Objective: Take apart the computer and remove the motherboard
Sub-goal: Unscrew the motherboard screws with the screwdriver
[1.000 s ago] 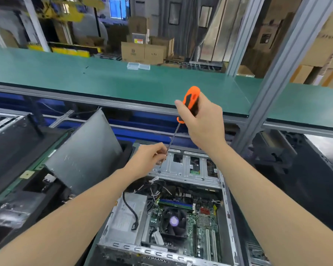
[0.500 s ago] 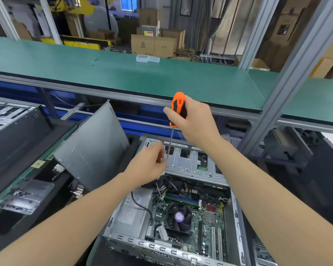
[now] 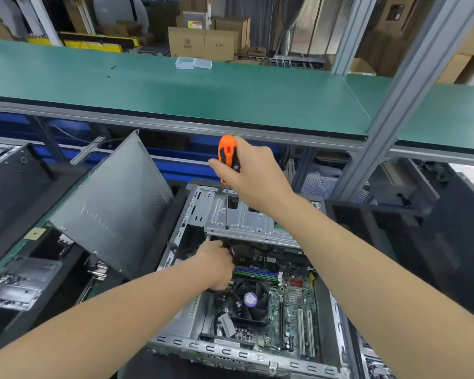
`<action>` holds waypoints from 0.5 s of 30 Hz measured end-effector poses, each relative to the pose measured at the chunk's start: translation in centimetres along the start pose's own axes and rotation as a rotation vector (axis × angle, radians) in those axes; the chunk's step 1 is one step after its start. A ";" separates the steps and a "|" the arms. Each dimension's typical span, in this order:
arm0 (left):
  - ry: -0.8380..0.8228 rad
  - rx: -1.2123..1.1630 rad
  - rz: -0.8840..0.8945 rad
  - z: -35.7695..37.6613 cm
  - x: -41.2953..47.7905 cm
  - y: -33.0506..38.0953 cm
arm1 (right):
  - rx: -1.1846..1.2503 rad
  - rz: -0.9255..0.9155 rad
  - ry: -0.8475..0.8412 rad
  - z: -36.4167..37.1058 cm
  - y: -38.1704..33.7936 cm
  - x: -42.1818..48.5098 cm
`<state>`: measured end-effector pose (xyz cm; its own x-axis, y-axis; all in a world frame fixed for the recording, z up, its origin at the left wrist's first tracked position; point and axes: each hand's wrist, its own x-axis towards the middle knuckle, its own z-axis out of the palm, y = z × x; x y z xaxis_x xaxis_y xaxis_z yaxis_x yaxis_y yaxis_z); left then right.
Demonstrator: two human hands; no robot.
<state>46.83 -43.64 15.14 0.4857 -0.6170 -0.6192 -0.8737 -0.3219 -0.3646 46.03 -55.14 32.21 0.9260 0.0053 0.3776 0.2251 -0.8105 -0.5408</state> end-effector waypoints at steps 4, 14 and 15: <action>-0.149 0.003 -0.060 -0.2 0.3 0.0 | 0.010 -0.005 0.027 -0.3 0.3 -0.7; -0.315 -0.064 -0.142 -1.1 0.4 0.1 | 0.047 0.008 0.099 -1.3 0.2 -0.5; -0.337 -0.110 -0.155 -1.4 0.4 0.0 | 0.045 0.019 0.086 -1.1 0.2 -0.3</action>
<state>47.01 -44.84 15.85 0.5775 -0.2907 -0.7629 -0.7779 -0.4795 -0.4061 45.44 -56.00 32.82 0.9011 -0.0614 0.4293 0.2232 -0.7829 -0.5807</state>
